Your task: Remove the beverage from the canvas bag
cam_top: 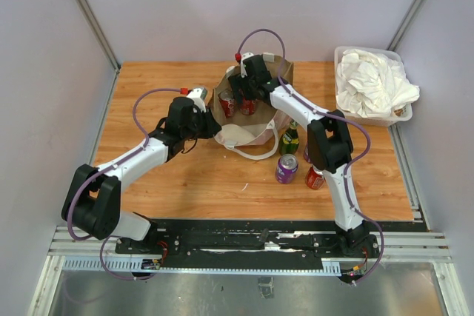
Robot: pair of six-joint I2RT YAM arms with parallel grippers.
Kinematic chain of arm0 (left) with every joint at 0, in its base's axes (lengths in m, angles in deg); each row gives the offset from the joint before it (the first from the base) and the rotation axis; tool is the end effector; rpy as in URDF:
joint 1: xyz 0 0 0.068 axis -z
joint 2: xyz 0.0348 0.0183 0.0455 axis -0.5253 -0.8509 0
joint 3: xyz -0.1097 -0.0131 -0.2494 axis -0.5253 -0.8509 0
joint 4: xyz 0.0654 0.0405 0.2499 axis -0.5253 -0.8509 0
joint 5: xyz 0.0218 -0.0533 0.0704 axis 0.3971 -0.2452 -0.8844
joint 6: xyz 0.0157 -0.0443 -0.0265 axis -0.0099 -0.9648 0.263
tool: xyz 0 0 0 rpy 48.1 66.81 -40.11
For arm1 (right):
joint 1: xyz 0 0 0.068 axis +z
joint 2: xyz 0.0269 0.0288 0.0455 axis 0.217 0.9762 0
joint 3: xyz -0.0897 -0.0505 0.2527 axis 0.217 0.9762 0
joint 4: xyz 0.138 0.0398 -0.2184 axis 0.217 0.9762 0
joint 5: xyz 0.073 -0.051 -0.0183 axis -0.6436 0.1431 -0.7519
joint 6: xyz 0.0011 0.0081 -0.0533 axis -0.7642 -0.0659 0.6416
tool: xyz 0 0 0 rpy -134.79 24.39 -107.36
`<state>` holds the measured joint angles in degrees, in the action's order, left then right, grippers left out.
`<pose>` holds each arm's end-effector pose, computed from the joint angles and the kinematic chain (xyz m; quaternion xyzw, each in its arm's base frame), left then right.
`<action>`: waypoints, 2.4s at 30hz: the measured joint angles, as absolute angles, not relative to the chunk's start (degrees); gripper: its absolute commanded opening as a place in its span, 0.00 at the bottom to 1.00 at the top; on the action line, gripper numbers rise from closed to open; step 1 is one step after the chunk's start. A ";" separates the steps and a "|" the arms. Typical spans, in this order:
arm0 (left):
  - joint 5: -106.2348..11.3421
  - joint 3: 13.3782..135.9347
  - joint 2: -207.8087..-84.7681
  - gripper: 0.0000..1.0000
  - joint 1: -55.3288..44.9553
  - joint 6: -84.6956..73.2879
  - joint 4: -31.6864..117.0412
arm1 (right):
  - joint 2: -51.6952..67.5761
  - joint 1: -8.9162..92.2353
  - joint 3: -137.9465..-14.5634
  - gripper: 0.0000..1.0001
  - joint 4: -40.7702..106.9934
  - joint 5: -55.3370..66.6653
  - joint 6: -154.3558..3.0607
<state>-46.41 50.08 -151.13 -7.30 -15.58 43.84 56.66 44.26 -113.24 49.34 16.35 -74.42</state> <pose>0.2791 -0.1329 0.2384 0.0629 0.8592 -0.2603 0.4360 0.4531 0.2779 0.2401 -0.1875 0.8626 0.1279 0.4521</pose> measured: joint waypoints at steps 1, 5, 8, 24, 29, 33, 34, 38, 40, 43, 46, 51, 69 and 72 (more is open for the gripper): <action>-46.41 50.10 -151.15 0.19 -7.30 -15.58 43.84 | 56.83 44.24 -113.28 0.75 49.09 16.29 -74.66; -46.41 50.21 -151.26 0.19 -7.30 -15.58 43.84 | 57.07 44.21 -113.28 0.48 48.59 16.24 -75.09; -46.39 50.30 -151.30 0.19 -7.30 -15.58 43.82 | 57.05 44.00 -113.28 0.01 48.59 16.24 -75.25; -45.29 50.61 -151.96 0.20 -7.30 -15.60 43.47 | 49.20 43.91 -110.88 0.01 53.88 16.18 -73.65; -45.03 50.61 -151.96 0.21 -7.30 -15.60 43.36 | 38.89 44.50 -110.83 0.01 56.53 16.84 -72.01; -44.88 50.61 -151.96 0.21 -7.30 -15.60 43.34 | 27.59 47.71 -108.19 0.01 56.70 19.81 -69.83; -44.88 50.61 -151.96 0.21 -7.30 -15.60 43.34 | 24.77 49.04 -106.99 0.01 56.77 20.49 -69.30; -44.90 50.50 -151.96 0.21 -7.30 -15.60 43.38 | 14.23 55.38 -99.56 0.01 57.01 23.44 -67.77; -44.90 50.32 -151.96 0.21 -7.30 -15.64 43.40 | 9.80 58.92 -94.53 0.01 57.60 24.83 -67.60; -44.90 49.97 -151.94 0.21 -7.30 -15.69 43.49 | 4.90 63.43 -87.08 0.01 58.95 27.02 -68.43; -44.90 49.53 -151.94 0.21 -7.30 -15.97 43.49 | 0.29 68.06 -77.90 0.01 60.70 30.08 -70.66; -44.90 49.23 -151.87 0.21 -7.30 -16.28 43.51 | -5.70 73.48 -63.10 0.01 61.73 31.50 -77.39; -45.53 47.13 -149.56 0.21 -7.30 -16.28 43.19 | -3.03 74.16 -47.69 0.01 46.84 28.70 -85.00; -45.56 47.09 -149.53 0.21 -7.30 -16.28 43.16 | 0.51 74.16 -47.56 0.05 44.75 28.05 -85.94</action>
<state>-45.56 47.09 -149.53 -7.30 -16.28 43.16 0.51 74.16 -47.56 44.75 28.05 -85.94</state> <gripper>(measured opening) 0.211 0.658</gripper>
